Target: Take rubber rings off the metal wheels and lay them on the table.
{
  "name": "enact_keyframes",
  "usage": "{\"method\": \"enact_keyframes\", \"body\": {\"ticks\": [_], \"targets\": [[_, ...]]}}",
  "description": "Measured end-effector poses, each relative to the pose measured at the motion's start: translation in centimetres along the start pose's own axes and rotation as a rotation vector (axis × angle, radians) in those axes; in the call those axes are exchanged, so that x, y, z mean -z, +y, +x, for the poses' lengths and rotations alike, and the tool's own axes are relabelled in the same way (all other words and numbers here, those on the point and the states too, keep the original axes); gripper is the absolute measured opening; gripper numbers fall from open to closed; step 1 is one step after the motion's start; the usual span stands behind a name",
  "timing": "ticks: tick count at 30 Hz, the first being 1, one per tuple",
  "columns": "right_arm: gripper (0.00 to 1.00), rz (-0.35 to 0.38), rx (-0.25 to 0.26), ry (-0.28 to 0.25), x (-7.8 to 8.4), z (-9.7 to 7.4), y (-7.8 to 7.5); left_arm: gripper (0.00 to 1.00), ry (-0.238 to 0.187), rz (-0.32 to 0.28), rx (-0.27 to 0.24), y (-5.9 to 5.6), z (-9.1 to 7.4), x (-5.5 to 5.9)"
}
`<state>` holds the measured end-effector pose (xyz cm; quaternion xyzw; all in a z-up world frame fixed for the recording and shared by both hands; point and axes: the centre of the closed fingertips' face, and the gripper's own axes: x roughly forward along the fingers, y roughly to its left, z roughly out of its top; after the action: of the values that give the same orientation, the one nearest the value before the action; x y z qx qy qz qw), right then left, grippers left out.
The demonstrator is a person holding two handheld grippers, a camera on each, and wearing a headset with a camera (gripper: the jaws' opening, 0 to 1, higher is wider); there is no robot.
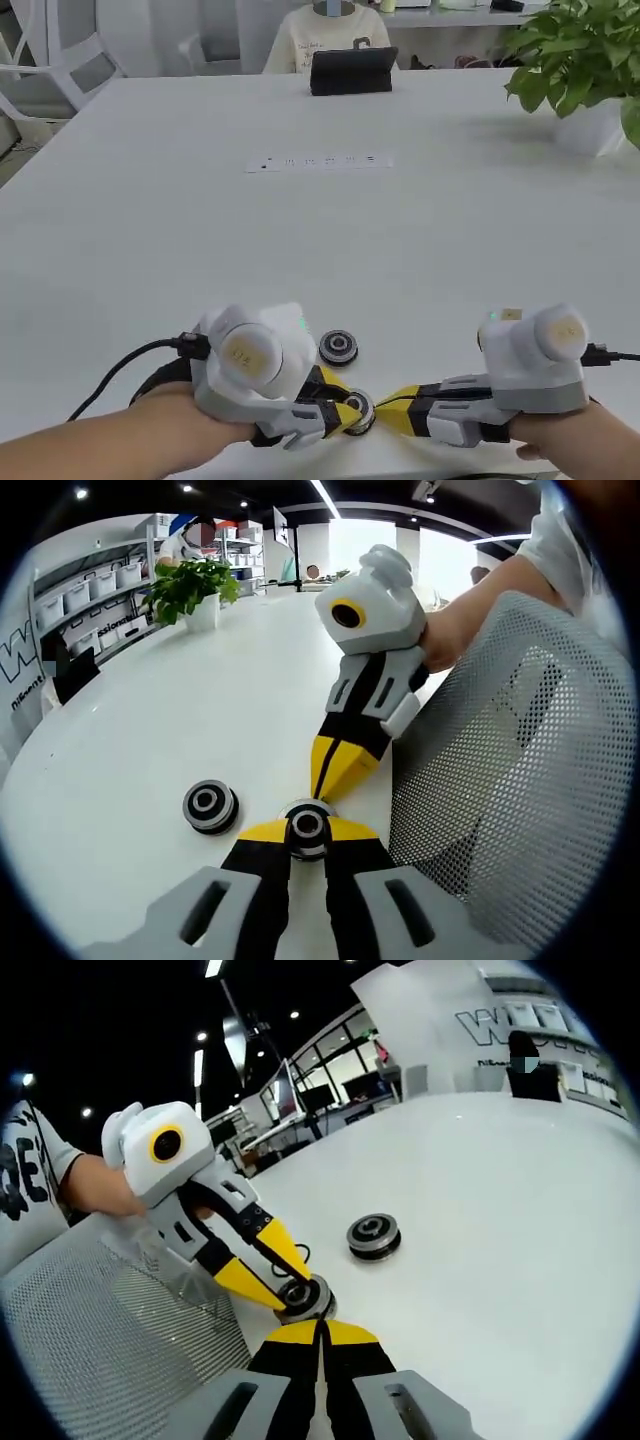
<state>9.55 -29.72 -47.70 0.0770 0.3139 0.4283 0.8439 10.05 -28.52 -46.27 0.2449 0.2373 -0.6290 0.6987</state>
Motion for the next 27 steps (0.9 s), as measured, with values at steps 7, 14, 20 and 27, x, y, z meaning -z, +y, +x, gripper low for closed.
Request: {"method": "enact_keyframes", "body": {"ticks": [7, 14, 20, 27], "targets": [[0.00, 0.053, 0.000, -0.040, -0.6, -0.3, -0.3, 0.07, -0.001, -0.001, -0.001, 0.0, 0.0, 0.0], [0.00, 0.064, -0.007, -0.055, -1.1, -0.3, 0.1, 0.07, -0.001, 0.000, -0.002, 0.0, 0.0, 0.0], [0.00, 0.071, -0.015, -0.054, -1.2, -0.3, 0.3, 0.07, 0.000, 0.001, -0.003, 0.0, 0.0, 0.0], [0.00, 0.070, -0.020, -0.049, -1.3, -0.3, 0.5, 0.07, 0.000, -0.003, -0.005, 0.0, 0.1, 0.0]]}}
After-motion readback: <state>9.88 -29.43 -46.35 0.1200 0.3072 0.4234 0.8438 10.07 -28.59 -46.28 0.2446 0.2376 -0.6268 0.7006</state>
